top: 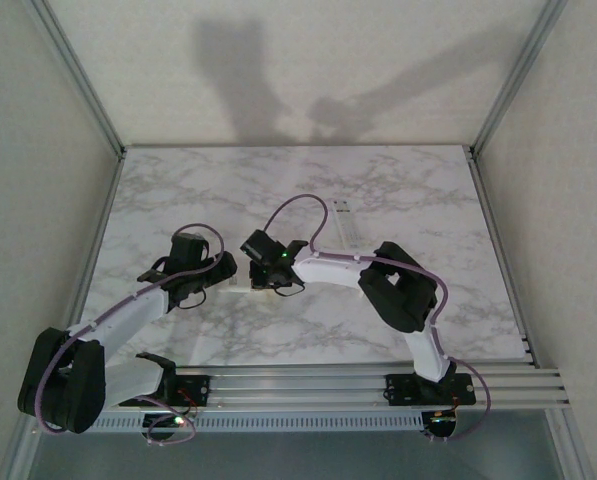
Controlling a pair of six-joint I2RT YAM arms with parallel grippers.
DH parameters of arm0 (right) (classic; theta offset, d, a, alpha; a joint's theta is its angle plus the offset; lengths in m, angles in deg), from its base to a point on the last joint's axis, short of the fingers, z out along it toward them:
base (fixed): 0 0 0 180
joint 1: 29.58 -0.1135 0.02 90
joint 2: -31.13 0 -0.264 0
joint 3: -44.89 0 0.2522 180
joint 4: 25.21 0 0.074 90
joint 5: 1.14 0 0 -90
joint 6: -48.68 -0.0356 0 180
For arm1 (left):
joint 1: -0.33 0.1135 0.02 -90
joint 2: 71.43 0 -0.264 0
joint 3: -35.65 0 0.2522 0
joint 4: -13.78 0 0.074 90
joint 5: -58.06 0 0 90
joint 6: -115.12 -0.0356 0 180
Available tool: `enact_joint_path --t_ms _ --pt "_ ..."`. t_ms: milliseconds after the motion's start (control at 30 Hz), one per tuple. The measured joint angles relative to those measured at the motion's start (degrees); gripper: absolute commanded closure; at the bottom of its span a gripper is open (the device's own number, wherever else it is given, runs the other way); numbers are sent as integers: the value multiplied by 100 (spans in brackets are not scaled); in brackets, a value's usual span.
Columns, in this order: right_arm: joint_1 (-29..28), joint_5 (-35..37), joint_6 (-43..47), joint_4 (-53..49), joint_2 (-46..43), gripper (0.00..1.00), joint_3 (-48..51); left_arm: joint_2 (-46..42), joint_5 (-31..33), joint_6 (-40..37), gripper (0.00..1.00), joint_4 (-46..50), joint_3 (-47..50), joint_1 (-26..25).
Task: Load the batteries into the remote control
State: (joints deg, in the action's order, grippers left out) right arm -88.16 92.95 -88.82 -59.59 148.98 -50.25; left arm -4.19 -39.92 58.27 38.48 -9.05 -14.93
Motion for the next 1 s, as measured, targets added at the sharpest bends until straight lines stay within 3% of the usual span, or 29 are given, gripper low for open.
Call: enact_joint_path --t_ms 533,1000 --pt "-59 55 -55 -417 -140 70 -125 17 26 -39 13 0 0 0" --pt "382 0 39 -575 -42 72 -684 649 44 -13 23 -7 -2 0"
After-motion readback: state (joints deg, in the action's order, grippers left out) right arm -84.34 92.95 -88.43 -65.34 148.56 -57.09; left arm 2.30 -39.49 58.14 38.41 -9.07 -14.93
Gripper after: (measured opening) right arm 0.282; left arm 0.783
